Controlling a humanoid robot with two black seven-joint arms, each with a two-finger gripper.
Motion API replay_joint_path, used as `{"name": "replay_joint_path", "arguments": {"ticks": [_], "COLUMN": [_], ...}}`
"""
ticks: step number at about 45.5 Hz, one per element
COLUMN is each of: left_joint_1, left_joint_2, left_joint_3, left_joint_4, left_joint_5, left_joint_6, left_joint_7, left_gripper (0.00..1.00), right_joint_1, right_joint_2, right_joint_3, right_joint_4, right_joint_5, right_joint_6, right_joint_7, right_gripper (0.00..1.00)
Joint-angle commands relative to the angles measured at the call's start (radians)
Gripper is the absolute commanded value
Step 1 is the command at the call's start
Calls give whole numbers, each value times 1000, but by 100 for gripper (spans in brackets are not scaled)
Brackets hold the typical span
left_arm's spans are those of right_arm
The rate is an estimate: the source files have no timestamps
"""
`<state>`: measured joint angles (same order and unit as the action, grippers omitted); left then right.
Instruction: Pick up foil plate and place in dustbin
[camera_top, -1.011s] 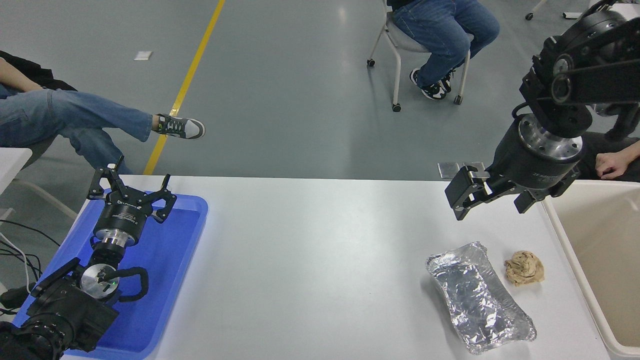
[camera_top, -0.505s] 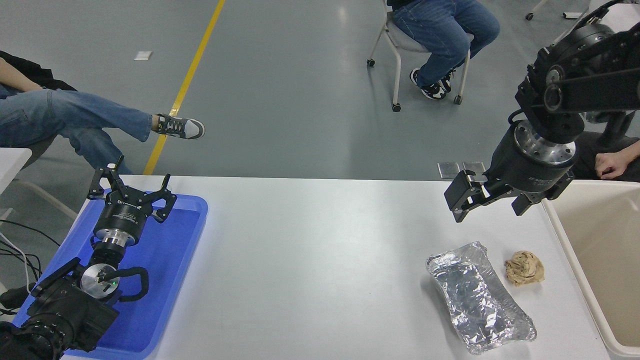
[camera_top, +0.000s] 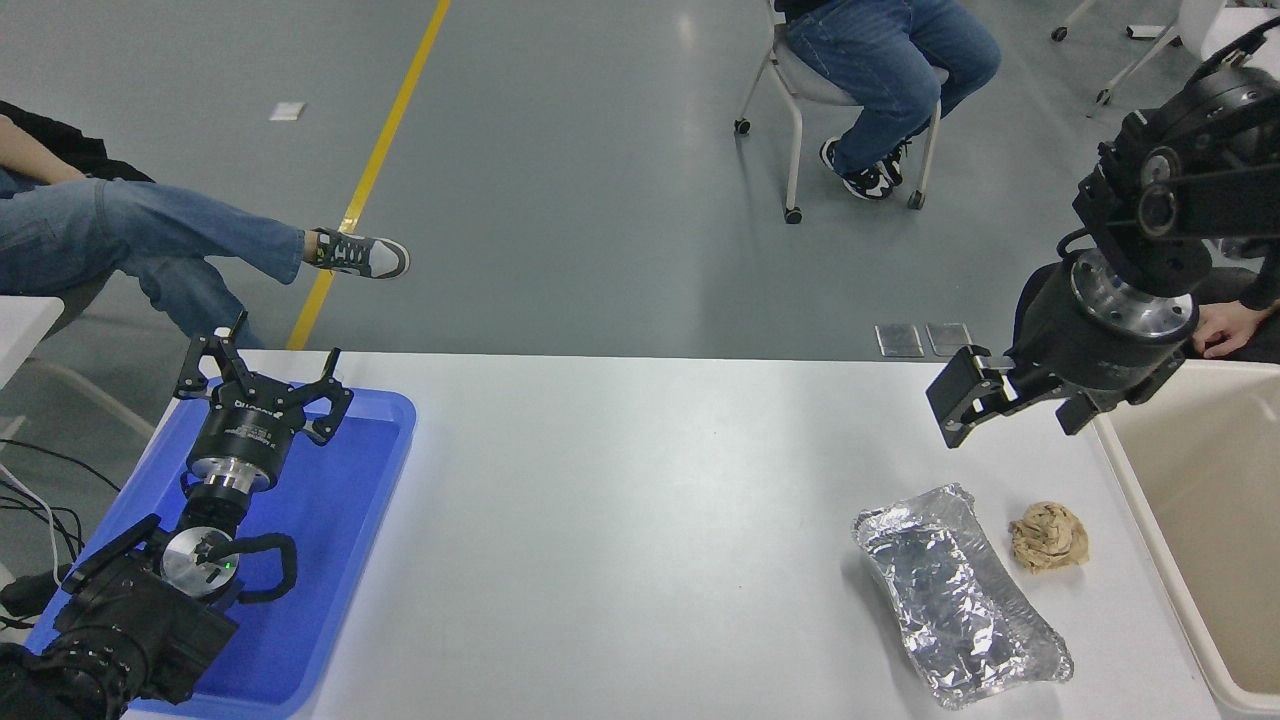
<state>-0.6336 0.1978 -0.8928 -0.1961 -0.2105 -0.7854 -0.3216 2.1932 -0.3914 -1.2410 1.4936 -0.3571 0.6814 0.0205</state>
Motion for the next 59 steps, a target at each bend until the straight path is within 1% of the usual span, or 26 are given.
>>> {"name": "replay_joint_path", "arguments": {"ticks": [1, 6, 11, 15, 35, 46, 59], "left_joint_1": [0, 0, 0, 0, 0, 0, 0], "left_joint_2": [0, 0, 0, -1, -1, -3, -3], "left_joint_3": [0, 0, 0, 0, 0, 0, 0], "left_joint_4": [-2, 1, 1, 1, 1, -2, -2], "left_joint_5": [0, 0, 0, 0, -1, 0, 0], "left_joint_6": [0, 0, 0, 0, 0, 0, 0], "left_joint_7": [1, 1, 1, 1, 0, 1, 1], "left_gripper": [100, 100, 100, 100, 100, 100, 100], "right_joint_1": [-131, -254, -338, -423, -711, -765, -874], "right_joint_2": [-98, -136, -149, -159, -152, -156, -115], "right_joint_3": [54, 116, 126, 161, 333, 396, 434], "right_joint_4": [-44, -102, -164, -211, -369, -375, -461], "right_joint_5": [-112, -206, -307, -344, -404, -418, -424], "right_joint_6": [-32, -92, -108, -129, -155, -163, -215], "right_joint_7": [2, 1, 2, 2, 1, 1, 1], "right_gripper": [100, 100, 100, 100, 100, 100, 100]}}
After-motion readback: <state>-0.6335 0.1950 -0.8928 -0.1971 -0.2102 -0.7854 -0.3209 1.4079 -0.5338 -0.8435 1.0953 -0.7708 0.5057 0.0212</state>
